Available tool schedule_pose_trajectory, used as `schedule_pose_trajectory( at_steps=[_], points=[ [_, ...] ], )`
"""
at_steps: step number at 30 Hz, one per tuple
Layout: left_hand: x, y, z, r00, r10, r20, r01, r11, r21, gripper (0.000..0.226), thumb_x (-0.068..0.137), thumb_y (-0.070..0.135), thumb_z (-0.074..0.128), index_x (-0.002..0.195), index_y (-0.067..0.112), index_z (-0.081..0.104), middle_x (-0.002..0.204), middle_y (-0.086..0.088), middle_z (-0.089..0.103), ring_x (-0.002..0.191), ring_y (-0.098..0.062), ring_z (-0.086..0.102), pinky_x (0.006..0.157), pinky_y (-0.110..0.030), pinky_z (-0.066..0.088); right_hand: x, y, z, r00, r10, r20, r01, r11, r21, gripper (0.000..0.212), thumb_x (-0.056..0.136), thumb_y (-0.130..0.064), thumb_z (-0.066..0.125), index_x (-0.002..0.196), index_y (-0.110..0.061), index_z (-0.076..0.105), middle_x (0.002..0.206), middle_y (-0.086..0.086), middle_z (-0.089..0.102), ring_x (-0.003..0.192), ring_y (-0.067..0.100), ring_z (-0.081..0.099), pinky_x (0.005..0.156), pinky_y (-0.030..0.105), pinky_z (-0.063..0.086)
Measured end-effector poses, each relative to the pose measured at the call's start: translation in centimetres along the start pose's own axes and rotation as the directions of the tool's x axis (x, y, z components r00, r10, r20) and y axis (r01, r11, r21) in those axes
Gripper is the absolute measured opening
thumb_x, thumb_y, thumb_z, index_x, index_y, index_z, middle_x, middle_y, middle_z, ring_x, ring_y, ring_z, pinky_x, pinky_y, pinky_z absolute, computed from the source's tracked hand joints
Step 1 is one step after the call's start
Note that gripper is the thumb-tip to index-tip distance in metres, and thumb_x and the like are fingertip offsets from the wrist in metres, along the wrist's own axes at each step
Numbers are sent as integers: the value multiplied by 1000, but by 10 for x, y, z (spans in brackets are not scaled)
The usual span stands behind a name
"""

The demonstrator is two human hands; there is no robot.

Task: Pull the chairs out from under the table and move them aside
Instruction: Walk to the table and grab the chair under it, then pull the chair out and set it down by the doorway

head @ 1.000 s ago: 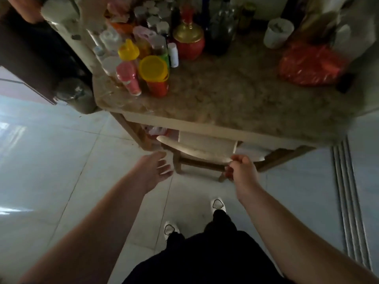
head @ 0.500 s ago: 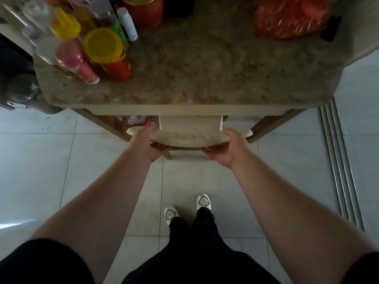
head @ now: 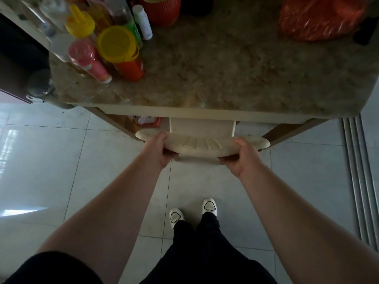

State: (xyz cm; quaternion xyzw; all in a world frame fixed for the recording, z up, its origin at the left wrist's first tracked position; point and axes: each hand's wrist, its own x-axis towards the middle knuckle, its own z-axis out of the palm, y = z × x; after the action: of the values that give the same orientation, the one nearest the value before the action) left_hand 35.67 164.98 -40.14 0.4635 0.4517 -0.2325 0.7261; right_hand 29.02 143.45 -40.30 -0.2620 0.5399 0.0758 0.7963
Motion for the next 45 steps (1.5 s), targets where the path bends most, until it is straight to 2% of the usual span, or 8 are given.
schedule_pose_trajectory(
  at_steps=[6, 11, 18, 20, 24, 33, 38, 45],
  points=[
    [-9, -21, -26, 998, 58, 14, -58, 998, -11, 32, 89, 5, 59, 119, 7, 48, 119, -23, 62, 101, -41, 66, 87, -67, 54, -19, 15, -21, 999, -34, 8, 34, 999, -3, 15, 92, -12, 55, 107, -12, 54, 108, 17, 66, 95, 33, 66, 52, 44, 57],
    [-39, -42, -70, 997, 72, 3, -72, 996, 54, 24, 84, 7, 63, 106, 4, 53, 115, -29, 63, 94, -47, 69, 85, -77, 48, -49, 55, -53, 1000, -21, 2, 21, 996, 91, 33, 91, -9, 56, 124, -7, 52, 123, 21, 65, 107, 40, 66, 69, 55, 60],
    [-82, -77, -163, 999, 29, 32, -35, 983, 180, 39, 78, 10, 65, 112, -7, 56, 105, -36, 69, 77, -48, 75, 65, -59, 62, -123, 148, -99, 994, -93, -55, 98, 991, 92, 14, 90, -7, 59, 101, -7, 50, 114, 26, 62, 100, 45, 66, 60, 60, 59],
    [-99, -90, -195, 1000, -2, 3, 1, 974, 225, 41, 81, 10, 64, 116, -9, 55, 106, -36, 69, 78, -46, 75, 56, -45, 62, -148, 182, -115, 992, -114, -62, 119, 988, 97, 13, 90, -6, 59, 100, -7, 50, 113, 27, 61, 99, 45, 66, 57, 57, 58],
    [-144, -119, -257, 998, 20, 57, -27, 991, 128, 30, 82, 11, 65, 109, -4, 60, 108, -28, 66, 83, -42, 72, 55, -46, 60, -190, 241, -148, 983, -161, -83, 169, 980, 105, 20, 91, -6, 55, 111, -2, 52, 109, 25, 62, 95, 41, 66, 53, 48, 59],
    [-215, -182, -320, 997, 0, 79, -13, 986, 165, 44, 86, 4, 63, 126, -10, 53, 110, -28, 63, 94, -43, 66, 54, -46, 59, -246, 312, -234, 966, -193, -171, 206, 977, 61, 9, 90, -7, 54, 85, 0, 57, 84, 22, 59, 73, 37, 61, 67, 53, 51],
    [-242, -220, -349, 994, -54, 94, 34, 980, 197, 29, 85, 6, 66, 111, -5, 60, 100, -25, 67, 88, -42, 69, 51, -42, 57, -261, 333, -280, 957, -227, -183, 244, 967, 78, 17, 89, -9, 56, 105, -3, 55, 98, 22, 61, 84, 37, 65, 89, 65, 51],
    [-270, -258, -394, 951, -294, 92, 258, 924, 282, 25, 89, 16, 69, 111, 5, 65, 101, -22, 74, 68, -32, 75, 57, -41, 61, -299, 377, -327, 936, -204, -288, 243, 964, 105, 18, 90, -11, 58, 107, -9, 61, 82, 14, 70, 70, 29, 71, 61, 41, 59]
  ],
)
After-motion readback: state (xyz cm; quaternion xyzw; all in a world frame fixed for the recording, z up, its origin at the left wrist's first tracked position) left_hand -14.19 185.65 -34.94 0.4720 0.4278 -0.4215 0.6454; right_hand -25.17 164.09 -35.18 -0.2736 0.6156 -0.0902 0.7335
